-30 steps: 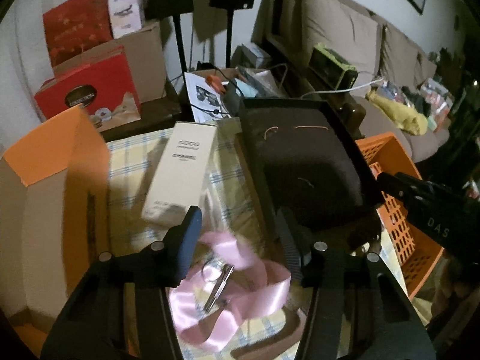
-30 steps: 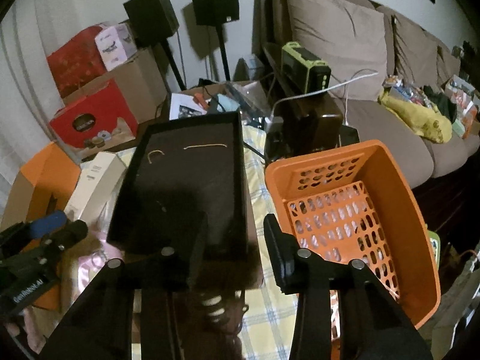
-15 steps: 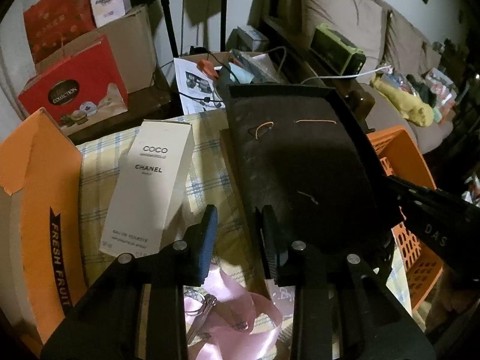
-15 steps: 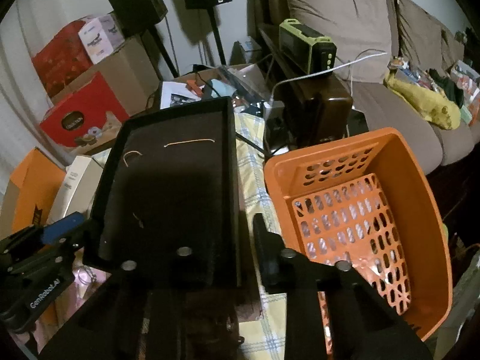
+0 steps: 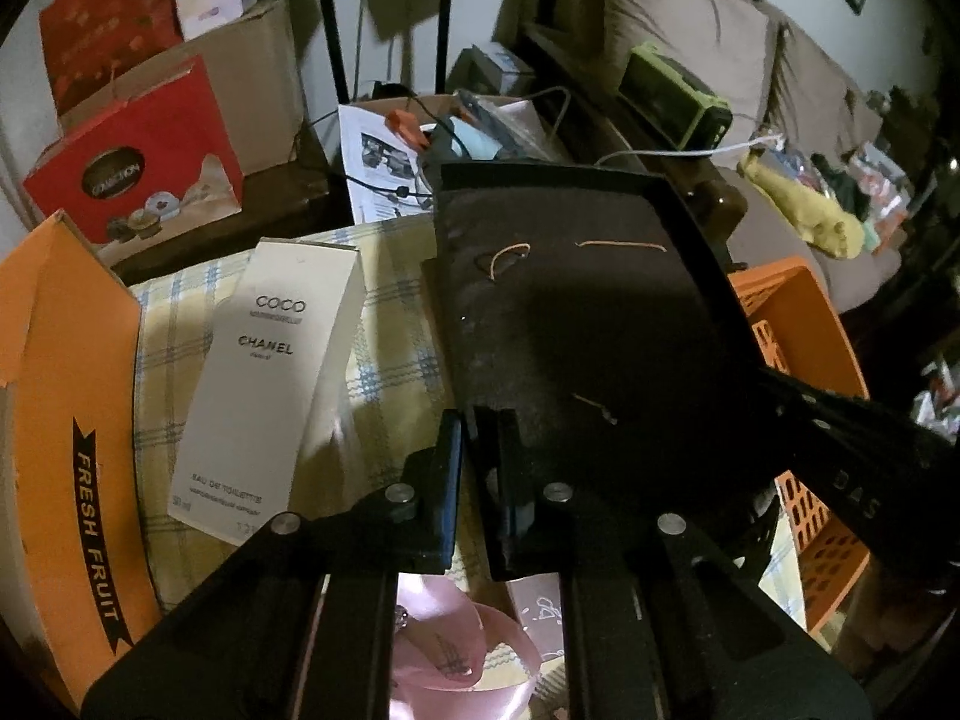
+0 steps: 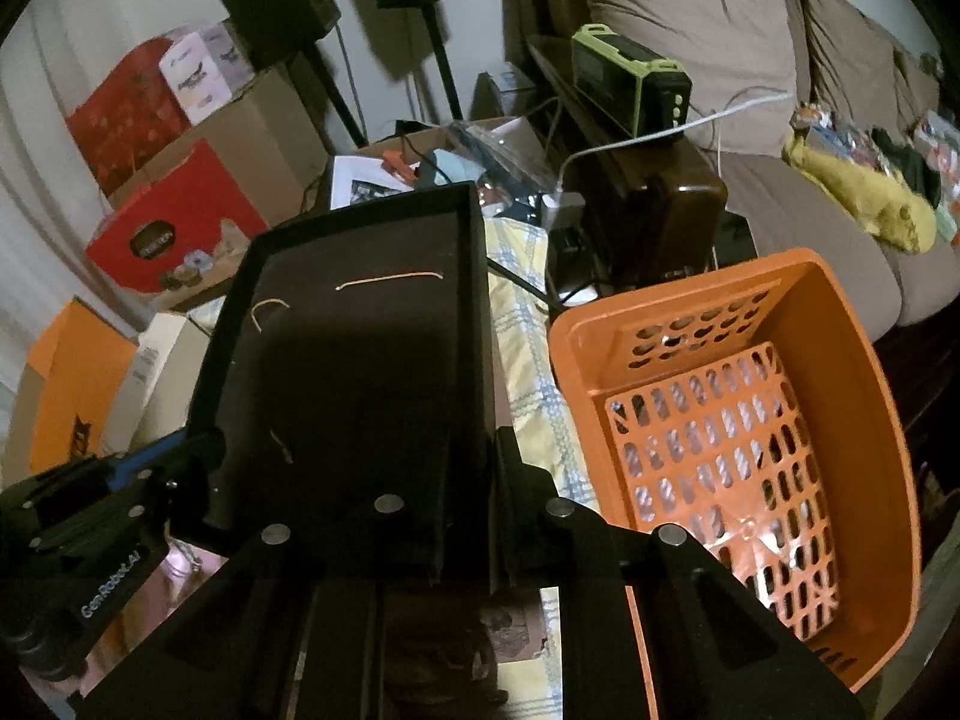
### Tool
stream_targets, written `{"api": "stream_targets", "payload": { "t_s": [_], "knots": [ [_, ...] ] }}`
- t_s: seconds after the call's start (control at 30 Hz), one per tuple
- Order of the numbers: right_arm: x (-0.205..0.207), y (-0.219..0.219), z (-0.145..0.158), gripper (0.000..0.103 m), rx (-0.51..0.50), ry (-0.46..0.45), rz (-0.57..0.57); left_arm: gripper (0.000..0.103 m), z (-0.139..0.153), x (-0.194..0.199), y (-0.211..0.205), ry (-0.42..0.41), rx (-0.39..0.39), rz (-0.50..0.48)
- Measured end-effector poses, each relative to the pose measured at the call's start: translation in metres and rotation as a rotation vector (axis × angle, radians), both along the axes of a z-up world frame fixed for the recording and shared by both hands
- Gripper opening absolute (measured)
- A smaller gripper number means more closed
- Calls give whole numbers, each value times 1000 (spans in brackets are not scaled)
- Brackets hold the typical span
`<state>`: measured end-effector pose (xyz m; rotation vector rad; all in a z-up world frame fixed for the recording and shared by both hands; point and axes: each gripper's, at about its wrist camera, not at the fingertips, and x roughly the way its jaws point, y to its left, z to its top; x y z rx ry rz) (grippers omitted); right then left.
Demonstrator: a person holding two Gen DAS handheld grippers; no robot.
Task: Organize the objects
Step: 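Grasp the black tray's sides with both grippers and lift it, then carry the black tray with both grippers and lower it into the orange cardboard box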
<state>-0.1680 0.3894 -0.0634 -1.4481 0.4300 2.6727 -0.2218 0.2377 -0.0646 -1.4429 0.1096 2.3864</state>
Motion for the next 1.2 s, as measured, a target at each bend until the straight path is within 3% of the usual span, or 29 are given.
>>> {"api": "stream_targets", "payload": {
  "t_s": [0.2,0.67,0.97,1.2],
  "knots": [
    [8,-9,15,11,44,40,11,10,13,10,-5,51,15,0],
    [57,-40,72,11,128,160,35,10,73,61,-35,173,75,18],
    [82,-91,104,12,144,240,97,11,112,94,-92,251,97,69],
    [86,-145,115,12,141,271,176,11,124,107,-151,278,99,142]
  ]
}}
